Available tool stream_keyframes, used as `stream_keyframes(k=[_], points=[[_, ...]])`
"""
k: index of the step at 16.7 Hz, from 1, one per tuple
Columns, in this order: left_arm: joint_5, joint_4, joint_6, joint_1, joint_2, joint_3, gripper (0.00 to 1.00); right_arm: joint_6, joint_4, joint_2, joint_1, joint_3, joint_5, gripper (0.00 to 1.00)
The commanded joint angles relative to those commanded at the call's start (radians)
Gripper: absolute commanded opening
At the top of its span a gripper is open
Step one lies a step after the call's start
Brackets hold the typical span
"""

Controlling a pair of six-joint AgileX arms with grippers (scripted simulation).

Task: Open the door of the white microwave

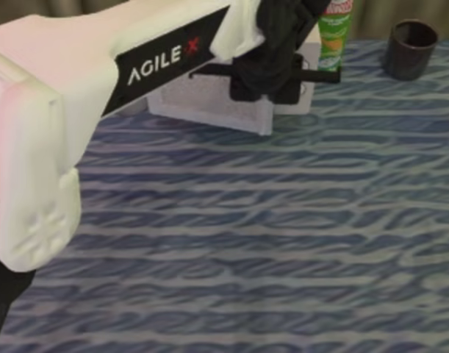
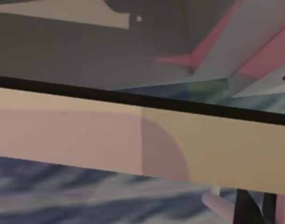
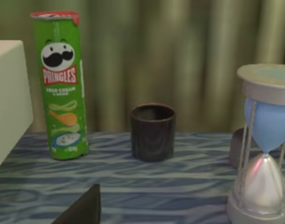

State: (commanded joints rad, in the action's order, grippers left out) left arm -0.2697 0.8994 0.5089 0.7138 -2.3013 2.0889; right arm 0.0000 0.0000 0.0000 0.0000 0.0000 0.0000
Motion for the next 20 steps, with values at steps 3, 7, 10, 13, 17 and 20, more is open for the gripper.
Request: stream_keyframes(k=[3, 7, 10, 13, 17, 20], points=[[0.009, -0.035, -0.034, -0.007, 0.042, -0.059, 0.00, 0.000, 0.000, 0.000, 0.000, 0.000, 0.000, 1.00], [0.037, -0.087, -0.092, -0.014, 0.101, -0.164, 0.00, 0.000, 0.000, 0.000, 0.000, 0.000, 0.000, 1.00], [0.041, -0.093, -0.099, -0.015, 0.107, -0.176, 0.00, 0.000, 0.000, 0.000, 0.000, 0.000, 0.000, 1.00], [0.041, -0.093, -0.099, -0.015, 0.107, -0.176, 0.00, 0.000, 0.000, 0.000, 0.000, 0.000, 0.000, 1.00], [0.041, -0.093, -0.099, -0.015, 0.107, -0.176, 0.00, 0.000, 0.000, 0.000, 0.000, 0.000, 0.000, 1.00], [0.041, -0.093, -0.099, -0.015, 0.107, -0.176, 0.00, 0.000, 0.000, 0.000, 0.000, 0.000, 0.000, 1.00]])
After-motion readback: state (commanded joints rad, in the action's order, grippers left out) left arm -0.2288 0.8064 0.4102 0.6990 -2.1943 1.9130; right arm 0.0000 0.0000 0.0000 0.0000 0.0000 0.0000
